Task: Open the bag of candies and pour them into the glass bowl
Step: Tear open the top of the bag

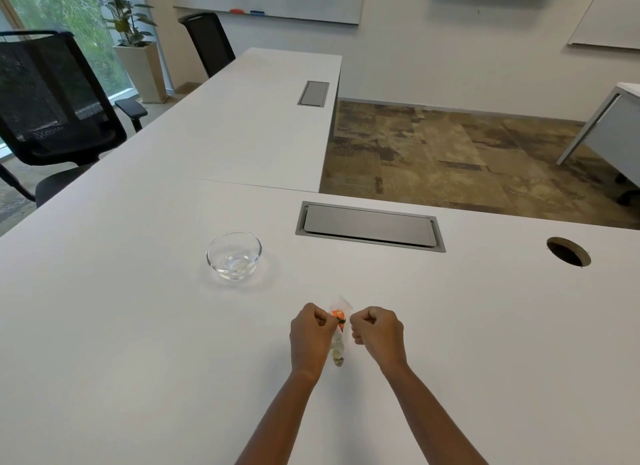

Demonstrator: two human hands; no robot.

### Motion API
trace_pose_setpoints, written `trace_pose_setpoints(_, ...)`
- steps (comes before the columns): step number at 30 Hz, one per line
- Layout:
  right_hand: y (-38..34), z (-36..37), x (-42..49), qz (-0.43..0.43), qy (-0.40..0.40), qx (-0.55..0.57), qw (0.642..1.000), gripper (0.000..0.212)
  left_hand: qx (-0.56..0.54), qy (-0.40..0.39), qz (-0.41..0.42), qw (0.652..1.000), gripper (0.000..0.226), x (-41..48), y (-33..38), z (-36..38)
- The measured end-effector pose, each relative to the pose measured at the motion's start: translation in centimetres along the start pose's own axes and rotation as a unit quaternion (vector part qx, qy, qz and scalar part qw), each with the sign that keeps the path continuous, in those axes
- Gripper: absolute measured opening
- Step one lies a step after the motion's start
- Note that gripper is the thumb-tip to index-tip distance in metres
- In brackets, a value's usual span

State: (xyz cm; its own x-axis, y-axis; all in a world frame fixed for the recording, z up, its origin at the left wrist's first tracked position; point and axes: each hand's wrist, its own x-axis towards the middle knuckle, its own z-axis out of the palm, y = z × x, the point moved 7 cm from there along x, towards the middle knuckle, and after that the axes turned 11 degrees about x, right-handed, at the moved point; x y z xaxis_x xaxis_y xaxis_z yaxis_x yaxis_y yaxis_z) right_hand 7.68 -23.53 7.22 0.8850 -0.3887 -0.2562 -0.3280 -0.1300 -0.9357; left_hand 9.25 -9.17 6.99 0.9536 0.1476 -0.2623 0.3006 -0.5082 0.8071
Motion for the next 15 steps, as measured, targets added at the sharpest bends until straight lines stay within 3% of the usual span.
trace_pose_setpoints(4,-0.3,-1.1,0.2,-0.024,0.044,-0.083,0.995,0.013,0.107,0.059,0.052,0.991,0.014,0.0,1.1,-1.5)
trace_pose_setpoints(7,-1.0,-1.0,0.1,-0.086,0.040,-0.214,0.972,0.008,0.223,0.066,0.094,0.968,0.012,0.1,2.1,-1.8)
trace_pose_setpoints(9,-1.3,-0.9,0.0,-0.117,0.033,-0.238,0.964,0.009,0.256,0.062,0.109,0.959,0.012,0.0,2.7,-1.7)
trace_pose_setpoints(11,-1.0,-1.3,0.2,-0.110,0.030,-0.187,0.976,0.008,0.254,0.052,0.118,0.959,0.016,-0.1,3.3,-1.5)
trace_pose_setpoints(13,-0.1,-2.2,0.6,-0.058,0.034,-0.048,0.997,0.013,0.242,0.045,0.133,0.960,0.014,-0.3,4.0,-1.3)
trace_pose_setpoints(15,1.5,-2.8,1.2,0.010,0.046,0.079,0.996,0.021,0.226,0.045,0.149,0.962,0.011,-0.4,4.6,-1.2)
